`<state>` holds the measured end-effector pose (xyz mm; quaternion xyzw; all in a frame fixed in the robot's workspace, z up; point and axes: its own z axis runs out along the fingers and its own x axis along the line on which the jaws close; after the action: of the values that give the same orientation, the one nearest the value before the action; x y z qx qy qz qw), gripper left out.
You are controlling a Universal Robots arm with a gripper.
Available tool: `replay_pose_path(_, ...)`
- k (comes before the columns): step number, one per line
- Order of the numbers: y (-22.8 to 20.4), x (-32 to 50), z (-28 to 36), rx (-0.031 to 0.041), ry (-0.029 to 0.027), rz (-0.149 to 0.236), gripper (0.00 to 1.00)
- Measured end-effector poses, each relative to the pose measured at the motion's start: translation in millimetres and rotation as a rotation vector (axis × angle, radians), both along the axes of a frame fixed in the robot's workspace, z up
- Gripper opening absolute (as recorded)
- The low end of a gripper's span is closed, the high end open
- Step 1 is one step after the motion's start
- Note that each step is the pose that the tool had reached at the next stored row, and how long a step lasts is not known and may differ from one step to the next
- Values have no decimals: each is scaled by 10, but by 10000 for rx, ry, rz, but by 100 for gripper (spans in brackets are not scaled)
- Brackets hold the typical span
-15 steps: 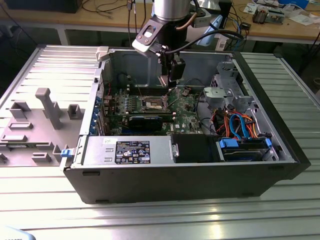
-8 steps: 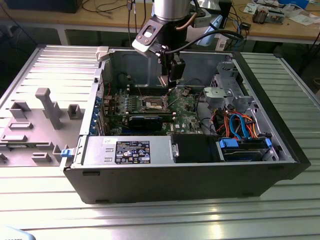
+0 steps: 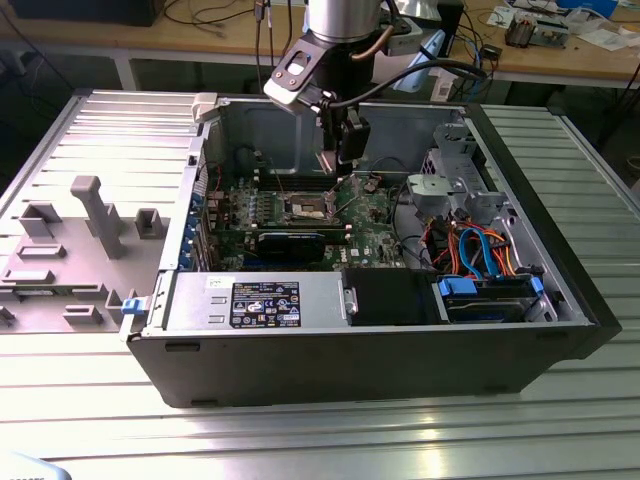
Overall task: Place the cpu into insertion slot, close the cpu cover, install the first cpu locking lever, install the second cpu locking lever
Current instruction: 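Place the cpu into insertion slot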
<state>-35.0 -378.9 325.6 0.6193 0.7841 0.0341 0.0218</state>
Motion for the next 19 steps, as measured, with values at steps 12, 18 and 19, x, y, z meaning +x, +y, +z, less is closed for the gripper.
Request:
replay_pose_path(12, 0, 0, -3, 0, 0, -66, 54)
replay_pose_path(18, 0, 0, -5, 0, 0, -98, 54)
replay_pose_path(19, 0, 0, -5, 0, 0, -102, 54)
